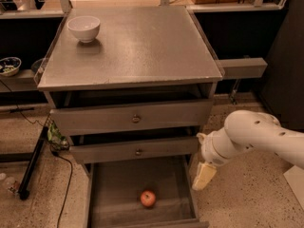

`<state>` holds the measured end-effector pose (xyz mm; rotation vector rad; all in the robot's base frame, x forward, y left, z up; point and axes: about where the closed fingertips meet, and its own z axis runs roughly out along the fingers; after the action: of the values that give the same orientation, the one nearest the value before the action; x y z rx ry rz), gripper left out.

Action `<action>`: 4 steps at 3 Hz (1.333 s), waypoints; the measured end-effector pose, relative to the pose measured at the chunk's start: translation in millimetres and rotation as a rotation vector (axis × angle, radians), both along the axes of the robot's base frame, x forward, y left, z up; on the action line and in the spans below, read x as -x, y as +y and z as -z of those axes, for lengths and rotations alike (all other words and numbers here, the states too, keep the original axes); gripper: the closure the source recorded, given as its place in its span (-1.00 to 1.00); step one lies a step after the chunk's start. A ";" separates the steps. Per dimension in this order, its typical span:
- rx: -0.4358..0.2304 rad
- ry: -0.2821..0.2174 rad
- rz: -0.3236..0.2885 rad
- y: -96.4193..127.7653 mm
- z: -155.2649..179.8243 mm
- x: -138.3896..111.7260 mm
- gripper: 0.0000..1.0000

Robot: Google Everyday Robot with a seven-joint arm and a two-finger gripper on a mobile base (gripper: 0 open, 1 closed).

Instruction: Pick apple from bottom drawer and place on counter

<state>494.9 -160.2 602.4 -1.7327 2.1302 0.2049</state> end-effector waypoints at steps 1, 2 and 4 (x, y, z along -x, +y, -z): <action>0.000 0.003 -0.001 1.6 5.4 0.4 -1.00; 0.000 0.007 -0.004 5.3 17.8 1.0 -1.00; -0.018 -0.036 -0.052 25.6 60.0 -6.7 -1.00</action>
Offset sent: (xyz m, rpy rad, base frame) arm -0.0003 0.0084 -0.0306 -0.0002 0.0081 0.0036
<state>501.6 -134.5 542.3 -1.7703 2.0534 0.2050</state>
